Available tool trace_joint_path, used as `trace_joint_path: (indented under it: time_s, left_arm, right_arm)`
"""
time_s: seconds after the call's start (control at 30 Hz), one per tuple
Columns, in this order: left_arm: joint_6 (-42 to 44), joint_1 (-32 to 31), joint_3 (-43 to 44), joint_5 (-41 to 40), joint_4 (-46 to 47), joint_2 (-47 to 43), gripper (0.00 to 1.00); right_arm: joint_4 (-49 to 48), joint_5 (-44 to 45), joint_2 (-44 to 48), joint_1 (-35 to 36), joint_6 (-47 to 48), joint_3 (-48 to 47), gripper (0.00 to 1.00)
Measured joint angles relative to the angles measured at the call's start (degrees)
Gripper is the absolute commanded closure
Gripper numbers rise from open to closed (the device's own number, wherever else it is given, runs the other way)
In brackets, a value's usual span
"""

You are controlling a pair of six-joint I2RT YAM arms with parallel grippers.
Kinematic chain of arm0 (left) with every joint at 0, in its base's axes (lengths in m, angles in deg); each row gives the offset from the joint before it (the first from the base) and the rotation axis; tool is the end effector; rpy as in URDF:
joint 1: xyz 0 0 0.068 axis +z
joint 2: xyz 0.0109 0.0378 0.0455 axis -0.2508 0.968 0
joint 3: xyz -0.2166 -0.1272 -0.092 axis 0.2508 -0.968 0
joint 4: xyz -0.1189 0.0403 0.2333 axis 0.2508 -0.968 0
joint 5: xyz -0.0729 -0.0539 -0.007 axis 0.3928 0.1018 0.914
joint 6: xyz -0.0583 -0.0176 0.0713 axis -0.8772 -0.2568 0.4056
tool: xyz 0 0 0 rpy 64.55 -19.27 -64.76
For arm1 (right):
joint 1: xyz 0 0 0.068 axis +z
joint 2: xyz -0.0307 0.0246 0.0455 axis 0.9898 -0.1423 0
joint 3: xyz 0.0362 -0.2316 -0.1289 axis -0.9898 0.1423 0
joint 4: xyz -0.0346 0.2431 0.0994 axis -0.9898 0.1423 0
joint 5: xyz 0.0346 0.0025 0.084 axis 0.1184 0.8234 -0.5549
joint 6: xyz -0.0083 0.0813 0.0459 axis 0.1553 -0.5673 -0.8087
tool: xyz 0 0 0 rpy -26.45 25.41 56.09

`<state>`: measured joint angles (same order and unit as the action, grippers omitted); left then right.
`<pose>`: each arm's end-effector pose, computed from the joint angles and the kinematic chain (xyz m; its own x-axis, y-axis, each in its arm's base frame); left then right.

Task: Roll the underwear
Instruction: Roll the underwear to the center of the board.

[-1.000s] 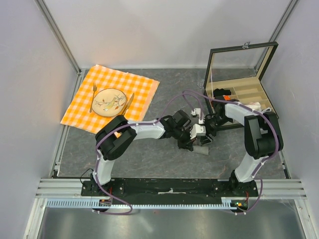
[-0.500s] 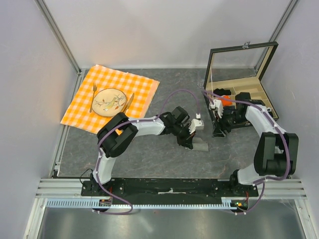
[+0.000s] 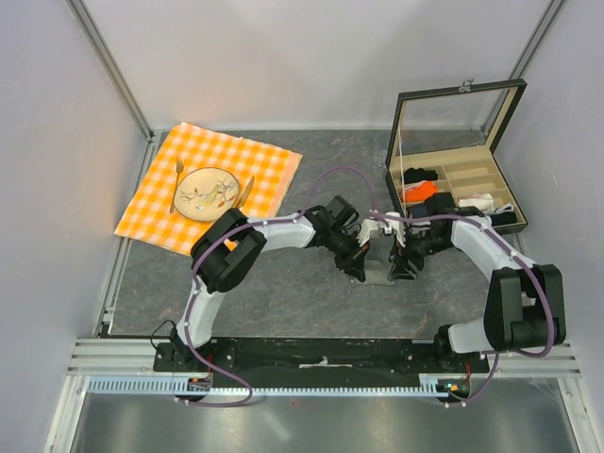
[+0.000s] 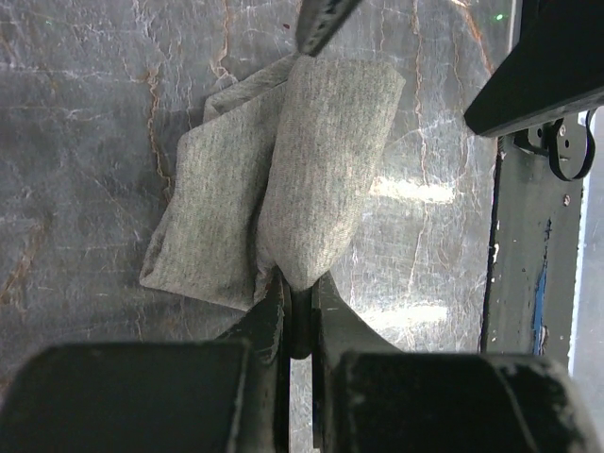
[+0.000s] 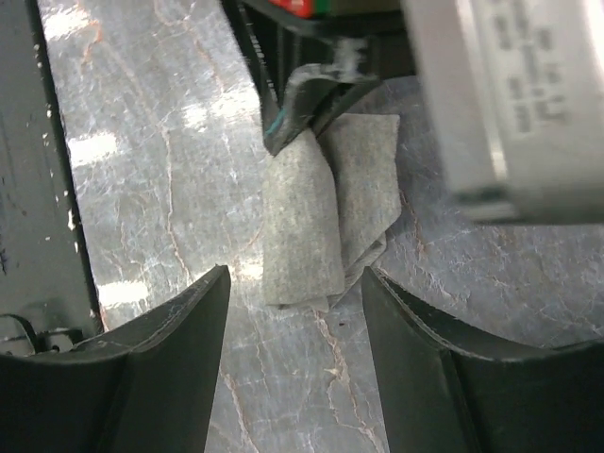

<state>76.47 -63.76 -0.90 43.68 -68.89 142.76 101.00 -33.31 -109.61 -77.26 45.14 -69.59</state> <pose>0.2504 -0.3826 0.0959 -0.4239 0.6483 -0.6324 0.8597 0.0683 -0.5062 0.2246 0.0798 0.1612 -0.2438 -0.6594 -0.7112 -0.9698 0.1692 0.1755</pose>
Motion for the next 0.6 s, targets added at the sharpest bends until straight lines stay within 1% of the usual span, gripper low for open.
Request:
trace_joint_path:
  time_s: [0.1,0.13,0.23,0.43,0.6]
  left_arm:
    - [-0.3,0.0,0.2,0.0,-0.2,0.1,0.98]
    - [-0.5,0.0,0.2,0.0,-0.2,0.1,0.98]
    - [-1.0,0.0,0.2,-0.1,-0.1,0.1,0.98]
    - [-2.1,0.0,-0.2,-0.2,0.5,0.1,0.98]
    - [-2.9,0.0,-0.6,-0.2,1.3,0.0,0.98]
  right_arm:
    - [-2.8,0.0,-2.4,0.0,-4.9,-0.1,0.33]
    - [-4.0,-0.1,-4.9,0.0,-8.5,-0.1,0.32]
    - [-4.7,-0.2,-7.4,-0.2,-13.5,-0.2,0.31]
    - [-7.0,0.3,-10.9,-1.4,-20.9,-1.2,0.31]
    - [-8.2,2.0,-16.3,-1.4,-25.6,-3.3,0.32]
